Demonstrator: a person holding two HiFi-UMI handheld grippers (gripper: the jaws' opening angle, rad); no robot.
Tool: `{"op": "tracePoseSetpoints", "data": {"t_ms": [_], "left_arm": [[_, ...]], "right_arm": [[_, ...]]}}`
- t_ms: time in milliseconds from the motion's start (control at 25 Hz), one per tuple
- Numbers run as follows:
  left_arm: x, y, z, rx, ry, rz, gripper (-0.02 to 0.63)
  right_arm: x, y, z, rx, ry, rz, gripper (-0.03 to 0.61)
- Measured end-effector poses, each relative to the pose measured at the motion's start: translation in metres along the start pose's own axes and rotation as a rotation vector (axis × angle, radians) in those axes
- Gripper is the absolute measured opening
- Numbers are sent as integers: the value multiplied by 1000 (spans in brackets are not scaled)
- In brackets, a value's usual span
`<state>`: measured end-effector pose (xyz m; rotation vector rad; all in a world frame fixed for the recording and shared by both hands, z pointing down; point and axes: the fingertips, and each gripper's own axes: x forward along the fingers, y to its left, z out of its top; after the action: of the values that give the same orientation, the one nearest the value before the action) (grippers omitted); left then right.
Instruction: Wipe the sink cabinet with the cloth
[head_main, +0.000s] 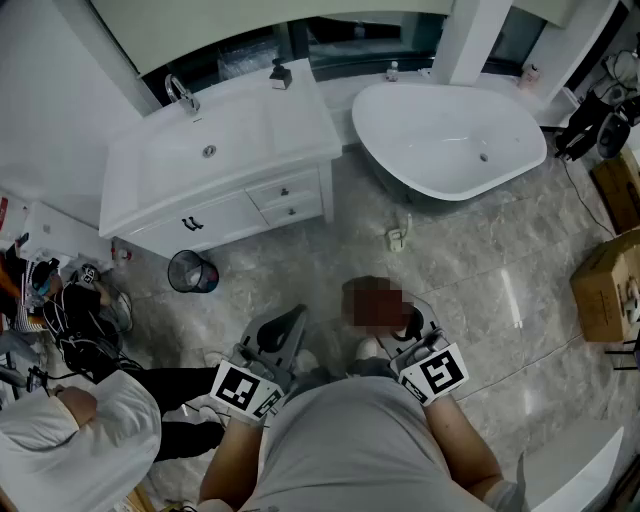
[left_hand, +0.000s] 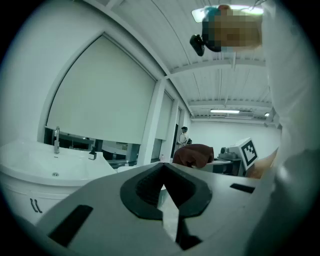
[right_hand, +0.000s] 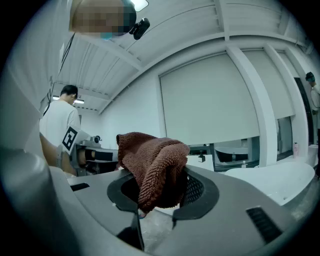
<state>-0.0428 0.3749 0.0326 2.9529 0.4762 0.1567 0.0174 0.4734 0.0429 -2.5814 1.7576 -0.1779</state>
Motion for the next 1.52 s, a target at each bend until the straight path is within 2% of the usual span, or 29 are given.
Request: {"op": "tracePoseSetpoints", "data": {"t_ms": [280,600,880,1160,1520], "left_arm": [[20,-11,-3,9,11,24,11],[42,-26,-11,-7,25,65,11],[44,-15,-31,-52,65,108,11],[45,52,-35,-75,74,98,11],[21,176,-26,-105,88,89,11]], "right_arm": [[-11,-25,4,6,-7,-8,149],[-22,-51,-5,61,14,40,150],[-7,-62,-23,112,70,41,150],[55,-65,-33,112,121,26,150],[178,-41,-26,127,180,8,150]]}}
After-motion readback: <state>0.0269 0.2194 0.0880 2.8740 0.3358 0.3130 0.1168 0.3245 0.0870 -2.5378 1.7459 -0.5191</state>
